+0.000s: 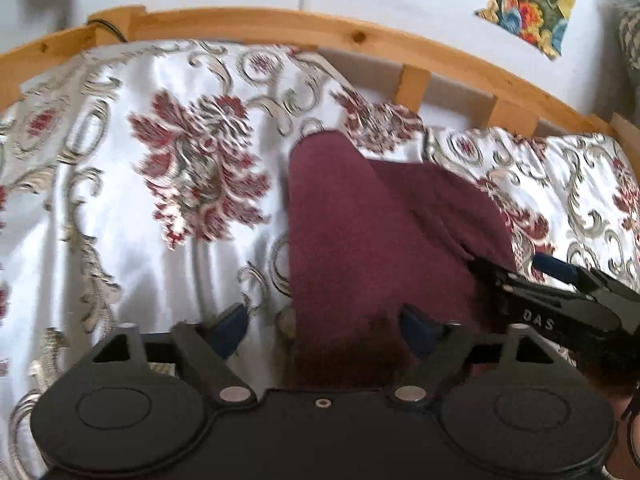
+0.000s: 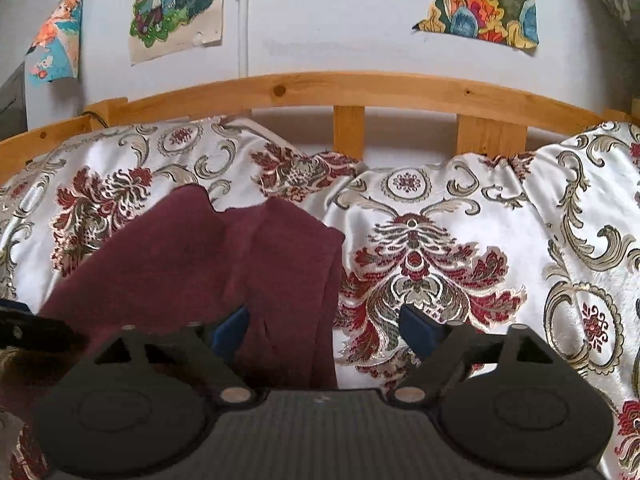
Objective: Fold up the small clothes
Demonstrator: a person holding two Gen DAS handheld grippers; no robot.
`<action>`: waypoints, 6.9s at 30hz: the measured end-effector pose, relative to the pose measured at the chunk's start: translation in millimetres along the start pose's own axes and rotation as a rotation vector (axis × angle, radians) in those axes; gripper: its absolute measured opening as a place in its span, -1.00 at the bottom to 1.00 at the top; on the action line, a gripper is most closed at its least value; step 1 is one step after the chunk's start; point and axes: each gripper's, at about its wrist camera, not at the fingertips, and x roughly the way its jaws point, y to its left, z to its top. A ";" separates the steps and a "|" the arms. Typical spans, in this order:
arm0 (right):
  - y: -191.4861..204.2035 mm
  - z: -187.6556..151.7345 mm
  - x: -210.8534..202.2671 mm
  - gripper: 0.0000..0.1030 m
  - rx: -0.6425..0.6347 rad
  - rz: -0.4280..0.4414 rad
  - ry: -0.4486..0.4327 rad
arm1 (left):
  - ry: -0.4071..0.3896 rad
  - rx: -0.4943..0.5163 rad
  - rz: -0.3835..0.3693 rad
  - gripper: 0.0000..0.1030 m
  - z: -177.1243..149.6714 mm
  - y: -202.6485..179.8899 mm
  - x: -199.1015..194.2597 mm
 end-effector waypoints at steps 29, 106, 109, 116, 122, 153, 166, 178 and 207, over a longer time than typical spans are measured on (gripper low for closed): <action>11.6 4.7 -190.8 1.00 0.004 -0.003 -0.339 | -0.298 0.115 0.064 0.99 -29.5 -24.9 -133.1; 13.4 -77.6 -240.4 1.00 0.112 0.027 -0.140 | -0.190 0.115 0.097 0.99 -123.3 -7.7 -158.2; 13.6 -77.6 -240.3 1.00 0.113 0.026 -0.140 | -0.190 0.114 0.097 0.99 -123.4 -7.9 -158.2; 13.4 -77.9 -240.4 1.00 0.113 0.028 -0.139 | -0.190 0.114 0.098 0.99 -123.5 -7.8 -158.1; 13.3 -78.2 -240.3 1.00 0.113 0.028 -0.137 | -0.189 0.115 0.097 0.99 -123.5 -7.5 -158.0; 15.4 -79.5 -240.5 1.00 0.117 0.033 -0.142 | -0.189 0.115 0.098 0.99 -123.8 -8.1 -158.1; 16.0 -79.8 -240.6 1.00 0.118 0.034 -0.141 | -0.189 0.115 0.097 0.99 -123.9 -8.3 -158.2; 15.3 -79.6 -240.2 1.00 0.119 0.034 -0.141 | -0.190 0.115 0.098 0.99 -123.7 -8.4 -158.4; 20.6 -81.5 -237.1 1.00 0.124 0.034 -0.124 | -0.127 0.126 0.132 0.99 -122.0 -7.2 -152.5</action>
